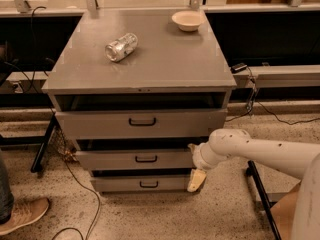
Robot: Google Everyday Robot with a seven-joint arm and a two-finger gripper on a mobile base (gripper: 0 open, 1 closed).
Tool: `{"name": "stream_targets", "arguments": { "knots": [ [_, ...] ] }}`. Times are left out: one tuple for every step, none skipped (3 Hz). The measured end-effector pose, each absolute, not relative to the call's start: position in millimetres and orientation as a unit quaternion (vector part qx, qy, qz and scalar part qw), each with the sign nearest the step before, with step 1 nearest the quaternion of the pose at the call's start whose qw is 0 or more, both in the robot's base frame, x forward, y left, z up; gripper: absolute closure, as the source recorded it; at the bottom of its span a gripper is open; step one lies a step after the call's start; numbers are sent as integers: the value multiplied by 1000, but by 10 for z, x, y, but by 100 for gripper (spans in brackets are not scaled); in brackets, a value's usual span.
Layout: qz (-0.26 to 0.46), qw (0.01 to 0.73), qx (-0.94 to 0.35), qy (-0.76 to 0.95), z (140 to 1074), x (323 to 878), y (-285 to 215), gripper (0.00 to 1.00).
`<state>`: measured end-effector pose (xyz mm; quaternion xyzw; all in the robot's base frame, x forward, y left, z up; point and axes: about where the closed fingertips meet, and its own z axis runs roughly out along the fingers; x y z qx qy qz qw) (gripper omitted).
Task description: Open middle drawer
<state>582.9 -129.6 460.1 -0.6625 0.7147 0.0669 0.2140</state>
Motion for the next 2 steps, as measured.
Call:
{"name": "stream_targets", "arguments": {
  "knots": [
    [67, 215, -661, 715, 4586, 5856, -1294, 0],
    [48, 207, -674, 707, 4545, 5880, -1265, 0]
  ]
}}
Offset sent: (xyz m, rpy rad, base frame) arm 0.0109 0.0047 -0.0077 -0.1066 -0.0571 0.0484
